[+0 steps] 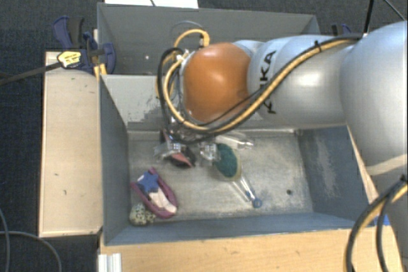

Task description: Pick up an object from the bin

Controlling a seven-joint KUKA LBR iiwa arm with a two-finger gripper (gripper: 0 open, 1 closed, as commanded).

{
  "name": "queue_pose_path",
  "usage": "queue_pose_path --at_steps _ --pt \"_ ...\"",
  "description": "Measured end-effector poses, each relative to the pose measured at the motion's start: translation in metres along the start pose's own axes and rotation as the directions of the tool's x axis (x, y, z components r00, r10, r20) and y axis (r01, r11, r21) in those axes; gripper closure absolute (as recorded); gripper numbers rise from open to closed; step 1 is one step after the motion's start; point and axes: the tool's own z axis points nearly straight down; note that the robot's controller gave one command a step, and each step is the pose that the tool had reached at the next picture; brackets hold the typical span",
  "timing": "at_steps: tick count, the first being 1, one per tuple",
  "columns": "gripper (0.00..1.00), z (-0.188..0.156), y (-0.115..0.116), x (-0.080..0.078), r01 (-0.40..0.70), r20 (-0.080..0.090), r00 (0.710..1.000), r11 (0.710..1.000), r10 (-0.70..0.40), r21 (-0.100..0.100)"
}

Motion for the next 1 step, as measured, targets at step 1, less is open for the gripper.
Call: queue_pose_path --at_steps 1 --pt "0.00 -0.0014 -0.0005 -0.0013 -0.009 0.001 1.000 1.000 0.009 0.000"
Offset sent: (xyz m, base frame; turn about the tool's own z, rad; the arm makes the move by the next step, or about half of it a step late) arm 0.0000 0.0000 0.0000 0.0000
